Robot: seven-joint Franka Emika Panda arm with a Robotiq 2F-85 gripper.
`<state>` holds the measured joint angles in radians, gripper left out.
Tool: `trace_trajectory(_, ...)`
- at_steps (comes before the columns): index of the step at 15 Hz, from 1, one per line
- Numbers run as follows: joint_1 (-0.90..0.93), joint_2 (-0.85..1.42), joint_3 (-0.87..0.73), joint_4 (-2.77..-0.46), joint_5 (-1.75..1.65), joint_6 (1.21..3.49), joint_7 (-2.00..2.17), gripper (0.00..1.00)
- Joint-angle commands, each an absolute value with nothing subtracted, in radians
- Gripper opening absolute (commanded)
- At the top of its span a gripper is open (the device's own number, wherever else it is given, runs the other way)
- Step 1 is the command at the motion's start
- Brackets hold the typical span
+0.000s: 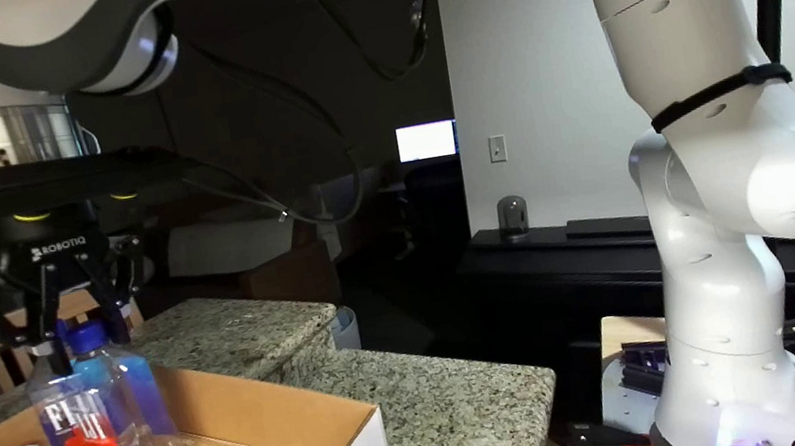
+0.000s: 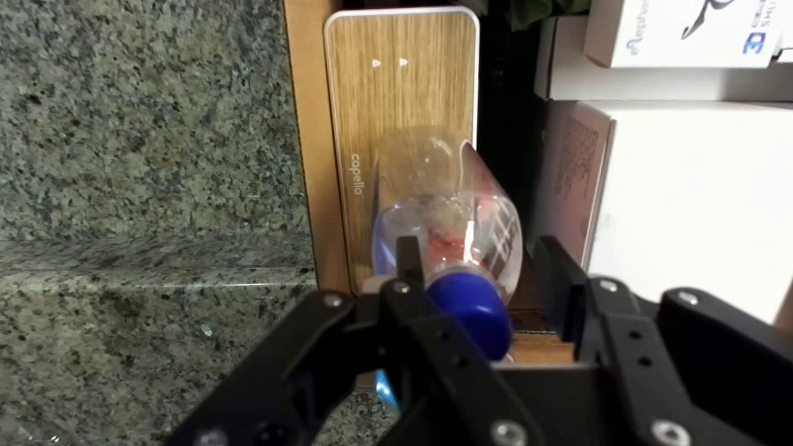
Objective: Put the bottles on the counter-top
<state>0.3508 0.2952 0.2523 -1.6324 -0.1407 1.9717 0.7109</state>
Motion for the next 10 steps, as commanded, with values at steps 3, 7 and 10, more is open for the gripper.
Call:
trace_trajectory(3,0.393,0.348,0.214,-1.534,-0.141,1.863,0.745,0.11)
trace_trajectory(7,0.404,0.358,0.203,-1.502,-0.142,1.828,0.755,0.54)
trace_trajectory(10,0.403,0.37,0.197,-1.489,-0.137,1.818,0.755,0.72)
